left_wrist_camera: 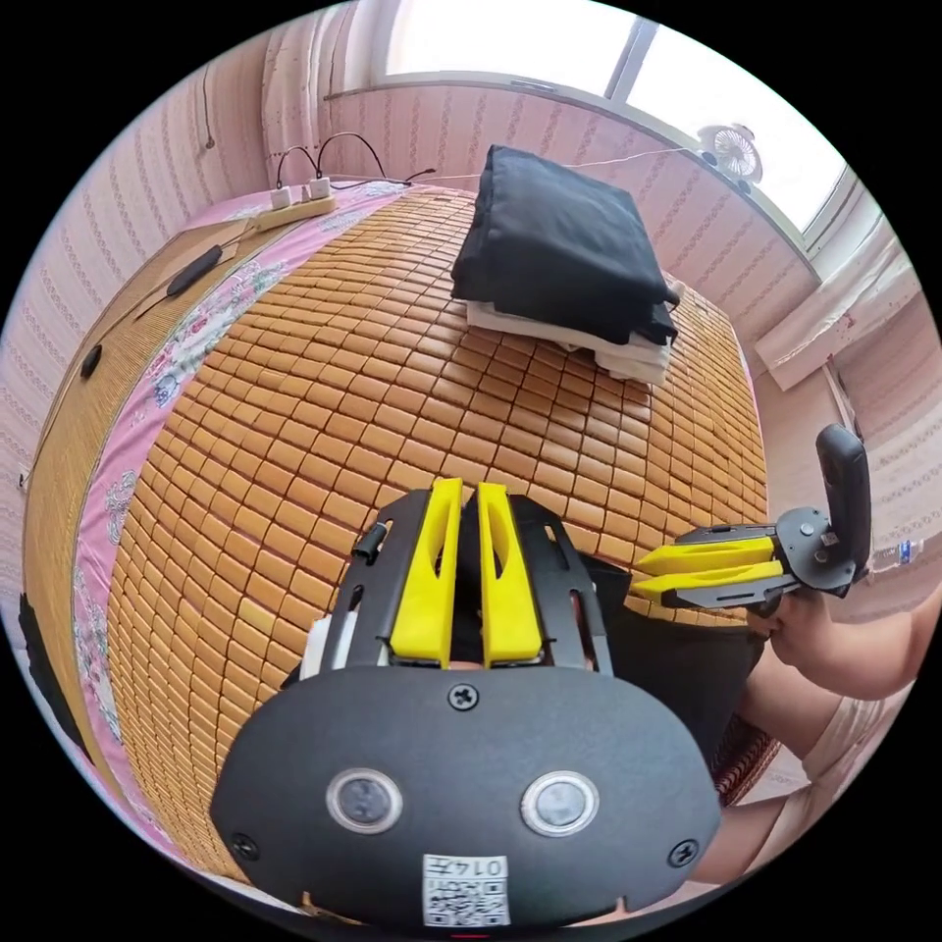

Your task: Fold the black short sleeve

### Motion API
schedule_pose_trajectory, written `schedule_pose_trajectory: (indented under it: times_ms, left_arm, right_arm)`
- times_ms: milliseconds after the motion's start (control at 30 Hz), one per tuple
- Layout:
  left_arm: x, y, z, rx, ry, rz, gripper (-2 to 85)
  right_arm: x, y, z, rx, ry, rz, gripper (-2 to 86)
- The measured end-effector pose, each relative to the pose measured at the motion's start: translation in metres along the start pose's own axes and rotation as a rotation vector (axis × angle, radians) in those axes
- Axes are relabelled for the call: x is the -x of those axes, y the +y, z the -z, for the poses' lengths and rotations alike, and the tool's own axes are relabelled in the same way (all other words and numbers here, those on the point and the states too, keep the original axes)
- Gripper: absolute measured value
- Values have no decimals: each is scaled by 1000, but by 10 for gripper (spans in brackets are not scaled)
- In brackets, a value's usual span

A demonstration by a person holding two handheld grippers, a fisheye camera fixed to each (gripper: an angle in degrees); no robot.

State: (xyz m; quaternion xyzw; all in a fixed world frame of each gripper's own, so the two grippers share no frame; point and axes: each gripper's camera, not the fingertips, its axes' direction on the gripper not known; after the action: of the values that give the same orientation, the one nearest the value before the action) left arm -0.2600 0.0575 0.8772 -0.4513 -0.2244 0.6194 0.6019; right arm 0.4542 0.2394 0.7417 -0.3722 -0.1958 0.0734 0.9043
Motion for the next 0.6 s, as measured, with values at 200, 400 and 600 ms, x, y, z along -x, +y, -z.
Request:
schedule_pose_trajectory:
  times_ms: [200,400,600]
  left_arm:
    - [12,-22,-27,92,76,29,63]
    - [26,-26,-42,150,169,45,2]
    - [42,14,30,-91,188,124,-8]
  right_arm:
    - [10,-16,-20,40,92,95,80]
    - [-3,-24,-29,44,92,92,39]
    - [4,-22,-7,-28,36,206,22]
